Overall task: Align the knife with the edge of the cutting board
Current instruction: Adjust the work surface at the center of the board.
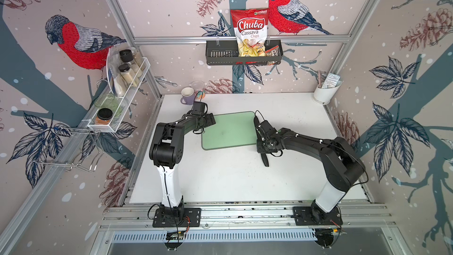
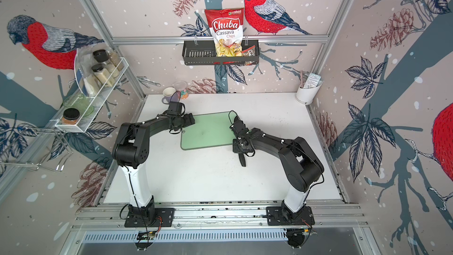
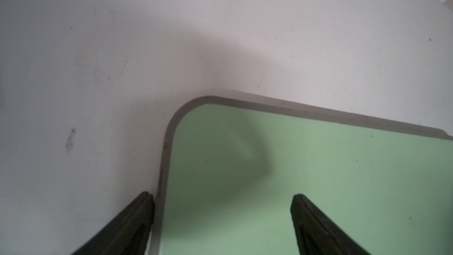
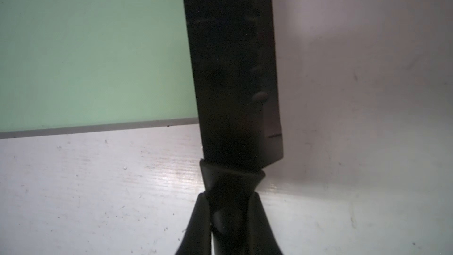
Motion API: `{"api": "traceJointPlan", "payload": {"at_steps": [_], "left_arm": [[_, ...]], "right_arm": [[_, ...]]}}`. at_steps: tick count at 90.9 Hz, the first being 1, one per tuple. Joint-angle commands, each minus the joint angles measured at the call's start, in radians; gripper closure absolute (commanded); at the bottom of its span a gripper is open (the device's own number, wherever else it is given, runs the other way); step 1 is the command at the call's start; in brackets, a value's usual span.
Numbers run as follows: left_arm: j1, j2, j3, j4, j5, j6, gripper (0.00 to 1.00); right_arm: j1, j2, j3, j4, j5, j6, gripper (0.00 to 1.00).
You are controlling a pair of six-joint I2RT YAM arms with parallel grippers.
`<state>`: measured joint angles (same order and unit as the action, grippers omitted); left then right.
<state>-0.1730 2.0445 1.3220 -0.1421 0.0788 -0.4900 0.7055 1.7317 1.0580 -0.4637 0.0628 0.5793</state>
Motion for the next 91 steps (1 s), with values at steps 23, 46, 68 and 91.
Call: {"api": "traceJointPlan", "payload": {"at_steps": [23,46,68,91], "left_arm": [[0.003,0.034,0.032,-0.148,0.080,0.020,0.10],[0.004,0.082,0.102,-0.182,0.084,0.030,0.10],[0.003,0.116,0.162,-0.216,0.086,0.042,0.09],[0.003,0.138,0.205,-0.239,0.094,0.060,0.09]], "right_arm": [[0.036,0.039,0.051,-0.008,0.084,0.047,1.00],[0.036,0.074,0.087,-0.024,0.105,0.058,1.00],[0.035,0.081,0.095,-0.020,0.107,0.075,1.00],[0.038,0.106,0.125,-0.037,0.110,0.101,1.00]]}}
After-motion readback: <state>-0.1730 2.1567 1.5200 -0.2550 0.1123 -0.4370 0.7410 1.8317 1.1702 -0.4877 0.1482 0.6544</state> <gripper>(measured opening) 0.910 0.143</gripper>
